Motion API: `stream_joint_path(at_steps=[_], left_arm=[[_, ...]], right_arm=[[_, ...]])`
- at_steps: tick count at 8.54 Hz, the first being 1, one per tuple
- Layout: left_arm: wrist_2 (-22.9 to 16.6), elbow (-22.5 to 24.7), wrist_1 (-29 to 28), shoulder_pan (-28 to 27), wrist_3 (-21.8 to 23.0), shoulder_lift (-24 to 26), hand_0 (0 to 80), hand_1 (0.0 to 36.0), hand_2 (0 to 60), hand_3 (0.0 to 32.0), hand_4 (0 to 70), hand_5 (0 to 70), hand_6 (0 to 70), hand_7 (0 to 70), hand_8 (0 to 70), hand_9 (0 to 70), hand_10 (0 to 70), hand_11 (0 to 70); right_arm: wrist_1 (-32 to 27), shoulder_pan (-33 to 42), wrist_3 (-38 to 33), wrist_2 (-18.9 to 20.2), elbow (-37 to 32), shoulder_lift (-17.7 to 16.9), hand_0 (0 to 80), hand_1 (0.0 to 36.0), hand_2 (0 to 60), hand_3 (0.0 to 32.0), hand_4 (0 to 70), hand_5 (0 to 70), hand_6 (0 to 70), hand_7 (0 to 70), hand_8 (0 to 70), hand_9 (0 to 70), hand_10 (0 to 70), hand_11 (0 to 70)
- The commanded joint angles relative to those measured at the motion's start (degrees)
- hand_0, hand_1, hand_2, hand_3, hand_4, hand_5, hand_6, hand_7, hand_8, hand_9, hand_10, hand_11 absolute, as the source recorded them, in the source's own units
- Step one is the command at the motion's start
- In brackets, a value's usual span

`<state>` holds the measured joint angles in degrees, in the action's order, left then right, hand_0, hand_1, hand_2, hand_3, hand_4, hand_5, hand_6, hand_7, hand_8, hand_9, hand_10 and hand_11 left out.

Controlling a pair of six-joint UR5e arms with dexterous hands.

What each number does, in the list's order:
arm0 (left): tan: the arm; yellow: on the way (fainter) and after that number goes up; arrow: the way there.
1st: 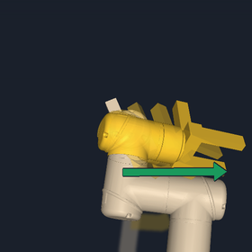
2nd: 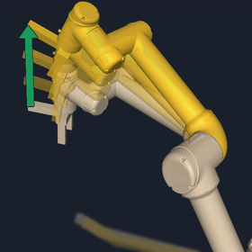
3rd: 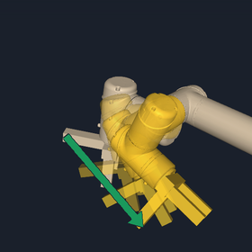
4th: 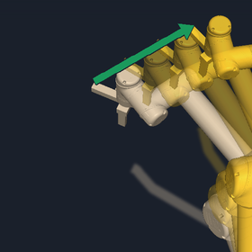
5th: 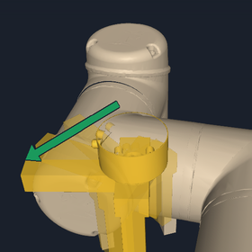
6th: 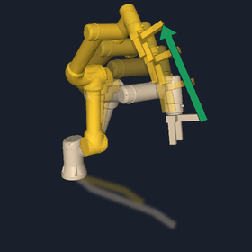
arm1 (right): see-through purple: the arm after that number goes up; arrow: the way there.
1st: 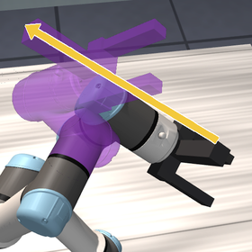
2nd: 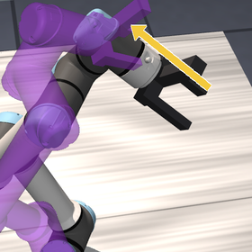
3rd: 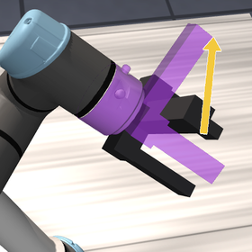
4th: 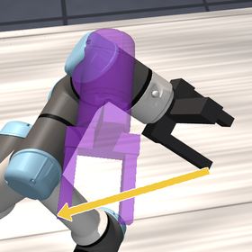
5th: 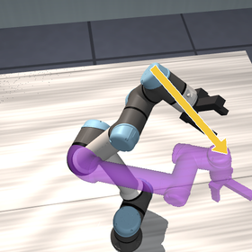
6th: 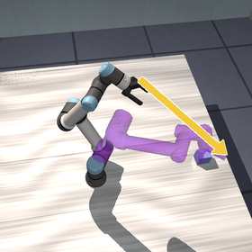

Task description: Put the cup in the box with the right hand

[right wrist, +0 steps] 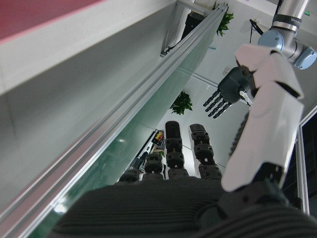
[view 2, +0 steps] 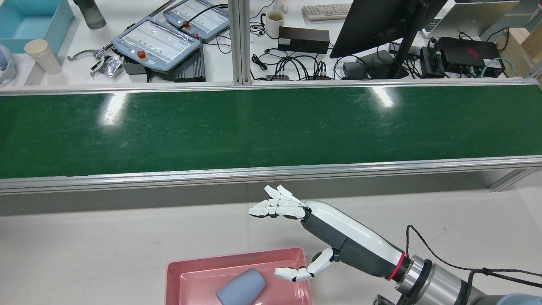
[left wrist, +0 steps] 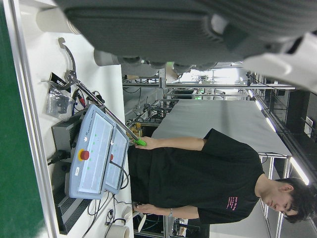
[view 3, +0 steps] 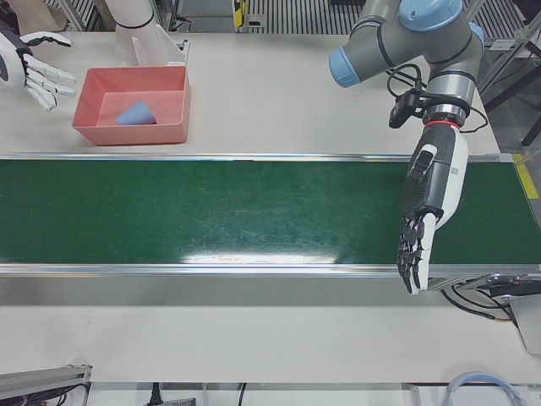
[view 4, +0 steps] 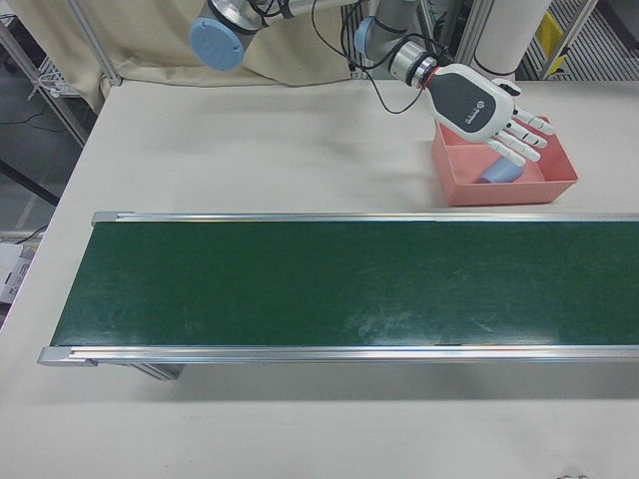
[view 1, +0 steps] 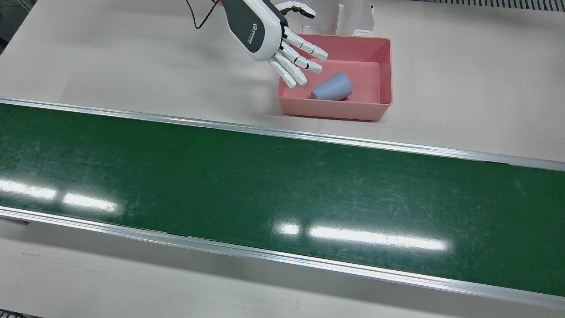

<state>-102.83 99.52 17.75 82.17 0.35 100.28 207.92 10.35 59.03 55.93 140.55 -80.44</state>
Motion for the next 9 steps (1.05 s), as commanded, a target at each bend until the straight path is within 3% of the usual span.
stream_joint_path(at_steps=[1, 2, 4, 6, 8, 9], left_arm=[[0.0, 0.1, 0.0, 0.0, 0.0, 0.0, 0.0, 0.0, 0.0, 0.0, 0.0, 0.0, 0.0, 0.0, 0.0, 0.0, 0.0, 0.0], [0.0, 0.1, 0.0, -0.1, 0.0, 0.0, 0.0, 0.0, 0.0, 0.0, 0.0, 0.0, 0.0, 0.0, 0.0, 0.0, 0.0, 0.0], [0.0, 0.1, 0.0, 0.0, 0.0, 0.0, 0.0, 0.0, 0.0, 0.0, 0.0, 0.0, 0.0, 0.0, 0.0, 0.0, 0.0, 0.0], [0.0, 0.1, 0.0, 0.0, 0.0, 0.0, 0.0, 0.0, 0.0, 0.0, 0.0, 0.0, 0.0, 0.0, 0.0, 0.0, 0.0, 0.0], [0.0, 0.1, 0.0, 0.0, 0.0, 0.0, 0.0, 0.0, 0.0, 0.0, 0.0, 0.0, 0.0, 0.0, 0.0, 0.0, 0.0, 0.0], [0.0, 0.0, 0.1, -0.1, 0.0, 0.0, 0.0, 0.0, 0.0, 0.0, 0.0, 0.0, 0.0, 0.0, 0.0, 0.0, 0.0, 0.0]], right_arm=[[0.4, 13.4, -1.1, 1.1, 6.8, -6.0, 45.1, 17.4, 32.6, 0.0, 0.0, 8.9, 22.8, 70.0, 35.3, 60.3, 14.9, 23.0], [0.9, 18.9, -3.6, 2.7, 7.8, -9.6, 44.8, 16.9, 31.6, 0.0, 0.0, 9.0, 22.8, 70.0, 36.0, 61.0, 15.7, 24.2], [4.3, 34.1, -14.4, 9.0, 2.9, -12.5, 44.1, 15.7, 28.1, 0.0, 0.0, 9.4, 22.3, 70.0, 37.4, 62.1, 18.2, 27.8], [3.6, 51.8, -20.3, 20.2, -8.3, -12.8, 43.3, 14.5, 24.4, 0.0, 0.0, 9.0, 19.2, 70.0, 35.0, 57.5, 18.5, 28.2], [-3.5, 65.0, -24.4, 25.9, -21.2, -12.8, 43.8, 12.7, 15.6, 0.0, 0.0, 8.2, 15.6, 55.7, 29.4, 48.8, 17.2, 26.3], [-8.7, 65.3, -31.3, 26.3, -30.1, -12.8, 44.1, 12.7, 14.0, 0.0, 0.0, 7.7, 13.7, 48.0, 25.9, 43.8, 15.3, 23.5]])
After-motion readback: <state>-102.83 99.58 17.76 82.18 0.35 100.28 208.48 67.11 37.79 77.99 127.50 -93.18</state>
